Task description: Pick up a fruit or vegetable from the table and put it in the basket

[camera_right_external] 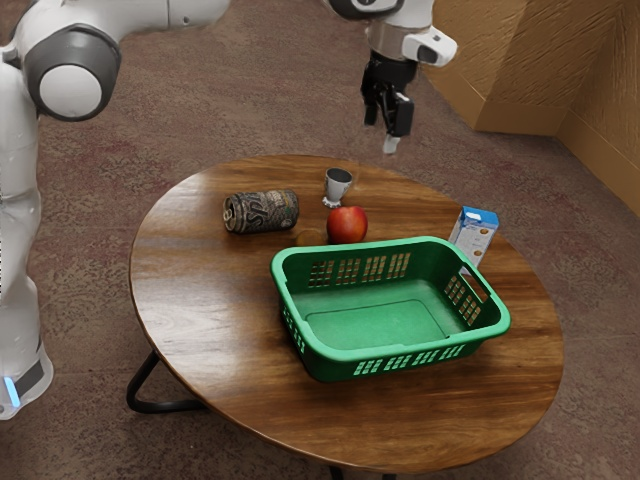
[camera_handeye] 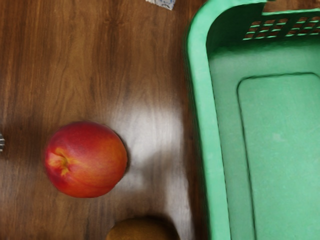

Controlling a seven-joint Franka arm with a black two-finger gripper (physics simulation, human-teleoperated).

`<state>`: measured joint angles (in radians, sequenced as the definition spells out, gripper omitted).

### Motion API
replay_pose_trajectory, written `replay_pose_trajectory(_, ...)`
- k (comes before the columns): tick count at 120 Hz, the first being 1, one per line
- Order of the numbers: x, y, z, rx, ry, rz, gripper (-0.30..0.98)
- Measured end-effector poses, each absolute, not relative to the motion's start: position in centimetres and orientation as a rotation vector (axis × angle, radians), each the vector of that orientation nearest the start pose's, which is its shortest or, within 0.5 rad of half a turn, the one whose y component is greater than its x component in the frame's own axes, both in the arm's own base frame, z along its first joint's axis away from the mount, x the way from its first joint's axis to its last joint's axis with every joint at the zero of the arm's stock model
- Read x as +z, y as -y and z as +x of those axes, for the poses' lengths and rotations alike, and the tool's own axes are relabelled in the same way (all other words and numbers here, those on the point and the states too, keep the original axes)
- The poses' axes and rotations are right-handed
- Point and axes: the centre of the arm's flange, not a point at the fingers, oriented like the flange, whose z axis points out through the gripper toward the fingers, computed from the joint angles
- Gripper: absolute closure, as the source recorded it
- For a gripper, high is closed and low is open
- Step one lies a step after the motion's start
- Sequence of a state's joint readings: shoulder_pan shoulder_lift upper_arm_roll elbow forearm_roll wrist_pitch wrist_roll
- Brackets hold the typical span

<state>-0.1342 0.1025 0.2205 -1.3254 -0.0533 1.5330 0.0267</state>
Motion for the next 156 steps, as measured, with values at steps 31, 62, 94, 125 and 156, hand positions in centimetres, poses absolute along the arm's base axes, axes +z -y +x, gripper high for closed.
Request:
replay_pose_trajectory(31,68.5,-7.3,57.6,-0.168,0.125,-3.177,0.0)
replay_pose_trajectory(62,67.4,-8.2,58.0,-0.134,0.109,-3.19,0.0)
replay_pose_trajectory(94,63.5,-8.1,59.9,-0.022,0.084,-3.189,0.0)
replay_pose_trajectory(125,58.2,-11.5,61.7,0.116,0.16,-3.179,0.0)
replay_pose_trajectory(156,54.6,-11.6,63.0,0.209,0.15,-3.175,0.0)
